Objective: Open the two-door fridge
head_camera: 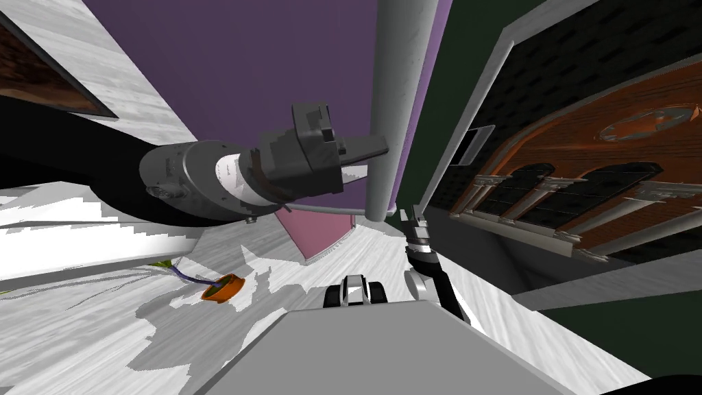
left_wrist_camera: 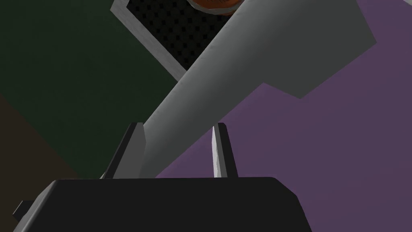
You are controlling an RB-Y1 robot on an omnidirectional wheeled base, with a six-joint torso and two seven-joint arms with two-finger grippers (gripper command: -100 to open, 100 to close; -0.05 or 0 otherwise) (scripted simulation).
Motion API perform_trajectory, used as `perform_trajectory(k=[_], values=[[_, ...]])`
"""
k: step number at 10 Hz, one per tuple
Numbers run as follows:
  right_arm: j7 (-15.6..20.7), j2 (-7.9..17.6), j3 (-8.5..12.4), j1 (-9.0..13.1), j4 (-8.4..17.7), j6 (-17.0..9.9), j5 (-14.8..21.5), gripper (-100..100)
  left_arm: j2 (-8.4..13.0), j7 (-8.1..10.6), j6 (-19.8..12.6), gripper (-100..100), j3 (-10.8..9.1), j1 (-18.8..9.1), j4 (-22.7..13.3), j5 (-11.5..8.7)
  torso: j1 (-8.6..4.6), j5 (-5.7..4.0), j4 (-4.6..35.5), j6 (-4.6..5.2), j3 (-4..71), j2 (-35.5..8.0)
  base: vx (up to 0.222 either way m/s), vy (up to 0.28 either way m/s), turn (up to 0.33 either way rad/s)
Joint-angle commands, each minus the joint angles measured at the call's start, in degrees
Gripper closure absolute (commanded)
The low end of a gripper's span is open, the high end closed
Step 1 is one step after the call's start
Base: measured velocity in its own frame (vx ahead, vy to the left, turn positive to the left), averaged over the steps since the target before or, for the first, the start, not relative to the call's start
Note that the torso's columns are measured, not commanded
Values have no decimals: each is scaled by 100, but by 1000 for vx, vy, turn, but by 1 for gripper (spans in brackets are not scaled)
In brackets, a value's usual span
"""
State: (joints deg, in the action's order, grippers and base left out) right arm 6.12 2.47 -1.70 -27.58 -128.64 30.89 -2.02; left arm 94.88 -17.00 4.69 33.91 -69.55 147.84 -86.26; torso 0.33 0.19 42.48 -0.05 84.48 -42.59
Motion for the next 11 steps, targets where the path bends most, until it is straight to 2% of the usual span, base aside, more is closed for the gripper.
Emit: perform_trajectory(k=[1, 2, 3, 5, 6, 7, 8, 9, 10, 11], values=[[0, -1, 0, -1, 0, 0, 0, 0, -100, 15, 35, 100, -8, -101, 54, -4, -14, -3, -7, -9, 13, 22, -170, 170, -73], [0, -1, 0, -1, 0, 0, 0, 0, -100, 15, 35, 100, -8, -101, 54, 31, -9, -5, -11, -2, 14, 24, -136, 136, -75], [0, -1, -1, -2, 0, 0, 0, 0, 85, 336, 44, -100, 71, -320, 75, 92, -20, -7, -9, -1, 20, 29, -32, 48, -61], [0, -2, -2, -4, -1, 1, 0, 0, 316, 497, -40, -100, -18, -658, 91, -217, -66, -29, -32, 5, 38, 74, 63, -14, -65], [0, -2, -2, -5, -1, 1, 0, 0, 316, 497, -40, -100, -18, -658, 91, -217, -57, -28, -33, 6, 35, 69, 53, -9, -22], [0, -2, -2, -5, -1, 1, 0, 0, 432, 578, -82, -100, -63, -826, 99, -355, -39, -21, -25, 4, 18, 44, 38, -8, -33], [0, -2, -2, -4, -1, 1, 0, 0, 432, 578, -82, -100, -63, -826, 99, -372, -30, -18, -18, 5, 6, 24, 21, -4, -21], [0, -2, -1, -4, -1, 1, 0, 0, 547, 659, -125, -100, -108, -995, 106, -526, -29, -18, -17, 5, 4, 20, 17, 1, -54], [0, -2, -2, -4, -1, 1, 0, 0, 547, 659, -125, -100, -108, -995, 106, -413, -31, -18, -17, 5, 5, 24, 16, 3, -22], [0, -2, -1, -4, -1, 1, 0, 0, 547, 659, -125, -100, -108, -995, 106, -526, -32, -18, -19, 4, 8, 29, 7, 2, 7]])
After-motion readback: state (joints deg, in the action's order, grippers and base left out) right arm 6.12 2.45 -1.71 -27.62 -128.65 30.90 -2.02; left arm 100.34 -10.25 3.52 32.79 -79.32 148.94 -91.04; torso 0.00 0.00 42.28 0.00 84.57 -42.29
